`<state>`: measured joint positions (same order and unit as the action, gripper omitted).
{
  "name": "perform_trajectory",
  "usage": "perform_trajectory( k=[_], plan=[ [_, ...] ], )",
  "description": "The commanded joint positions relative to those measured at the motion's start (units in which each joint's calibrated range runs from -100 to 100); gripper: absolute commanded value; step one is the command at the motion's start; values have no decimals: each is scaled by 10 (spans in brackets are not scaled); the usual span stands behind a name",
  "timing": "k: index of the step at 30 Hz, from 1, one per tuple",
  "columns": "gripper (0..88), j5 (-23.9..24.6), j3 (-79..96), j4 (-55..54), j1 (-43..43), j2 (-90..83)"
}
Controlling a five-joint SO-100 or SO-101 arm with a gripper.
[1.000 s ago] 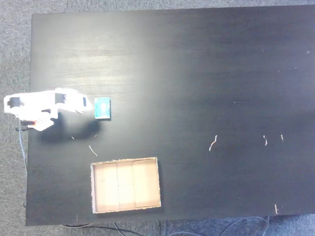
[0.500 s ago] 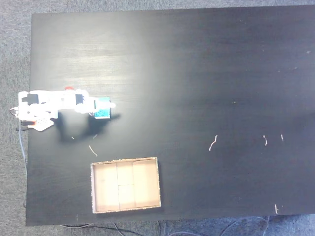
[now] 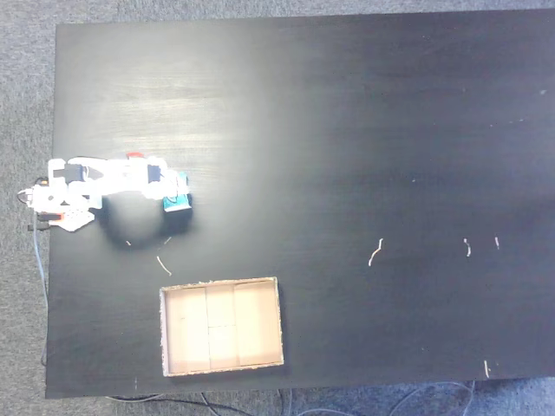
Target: Pick the green block and drop it in the box on the right.
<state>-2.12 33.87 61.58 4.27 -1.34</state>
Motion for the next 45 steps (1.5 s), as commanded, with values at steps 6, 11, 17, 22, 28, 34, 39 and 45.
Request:
perform_trajectory(
  k=[6, 11, 17, 22, 28, 34, 39, 45],
  plan=[
    [135, -54, 31, -18, -117, -236],
    [133, -126, 27, -150, -311, -346],
    [91, -135, -112, -352, -412, -98],
    [82, -133, -401, -291, -417, 162],
    [157, -138, -603, -172, -424, 348],
    [810, -128, -615, -103, -433, 355],
    [845, -75, -388, -116, -391, 73],
    [351, -51, 204, -164, -67, -577]
  ],
)
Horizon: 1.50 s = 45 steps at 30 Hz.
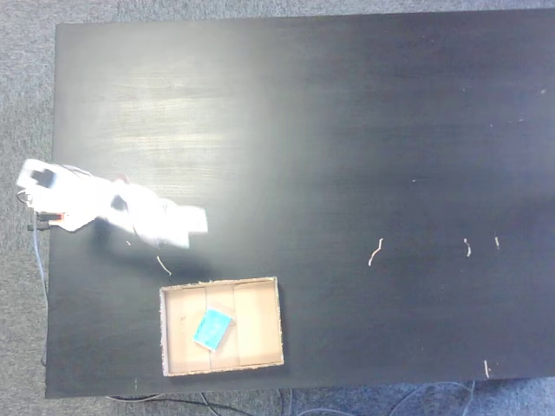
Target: Pick the green block and drop it in the box on the right.
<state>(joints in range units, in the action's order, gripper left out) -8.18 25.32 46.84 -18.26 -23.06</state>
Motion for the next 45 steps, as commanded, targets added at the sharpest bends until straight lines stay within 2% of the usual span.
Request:
perform_trajectory(
  k=[1, 2, 3, 4, 6, 10, 16, 24, 30, 45],
  plan=[
    [209, 29, 369, -18, 186, -458],
    [41, 44, 429, -25, 193, -531],
    [1, 71, 483, -30, 182, -595],
    [1, 88, 533, -28, 170, -648],
    [1, 90, 627, -22, 169, -734],
    [1, 89, 746, -76, 170, -749],
    [1, 72, 746, 8, 196, -750],
    [1, 38, 746, 8, 239, -750],
    [1, 51, 746, 6, 257, -751],
    [1, 48, 746, 8, 250, -750]
  ],
)
